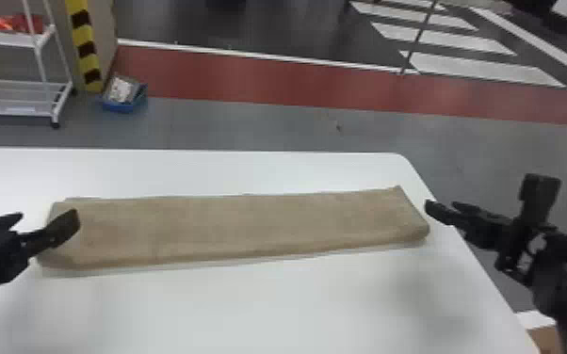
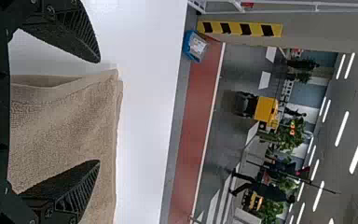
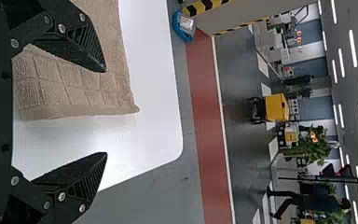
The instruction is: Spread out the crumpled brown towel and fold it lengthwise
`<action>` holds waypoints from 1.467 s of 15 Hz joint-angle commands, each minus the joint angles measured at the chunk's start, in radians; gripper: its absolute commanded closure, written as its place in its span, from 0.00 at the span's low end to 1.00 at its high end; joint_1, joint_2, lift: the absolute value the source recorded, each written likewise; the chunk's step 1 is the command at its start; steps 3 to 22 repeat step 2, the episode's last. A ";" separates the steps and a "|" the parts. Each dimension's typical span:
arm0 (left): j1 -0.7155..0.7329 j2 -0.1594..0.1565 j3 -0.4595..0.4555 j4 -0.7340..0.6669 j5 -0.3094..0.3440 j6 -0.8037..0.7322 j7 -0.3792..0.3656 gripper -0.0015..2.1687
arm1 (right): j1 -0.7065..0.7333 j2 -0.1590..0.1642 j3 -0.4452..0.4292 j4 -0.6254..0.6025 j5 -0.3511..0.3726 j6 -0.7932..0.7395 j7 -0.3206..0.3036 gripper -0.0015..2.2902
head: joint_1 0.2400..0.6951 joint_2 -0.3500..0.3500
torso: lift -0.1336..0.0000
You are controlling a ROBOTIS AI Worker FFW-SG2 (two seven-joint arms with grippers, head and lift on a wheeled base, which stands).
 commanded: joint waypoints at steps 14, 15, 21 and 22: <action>0.000 0.001 0.000 0.000 0.000 0.001 0.000 0.07 | -0.001 0.000 0.000 0.000 0.001 0.000 0.000 0.13 | 1.00 0.13 | 0.07; 0.000 0.001 0.000 0.000 0.000 0.001 0.000 0.07 | -0.001 0.000 0.000 0.000 0.001 0.000 0.000 0.13 | 1.00 0.13 | 0.07; 0.000 0.001 0.000 0.000 0.000 0.001 0.000 0.07 | -0.001 0.000 0.000 0.000 0.001 0.000 0.000 0.13 | 1.00 0.13 | 0.07; 0.000 0.001 0.000 0.000 0.000 0.001 0.000 0.07 | -0.001 0.000 0.000 0.000 0.001 0.000 0.000 0.13 | 1.00 0.13 | 0.07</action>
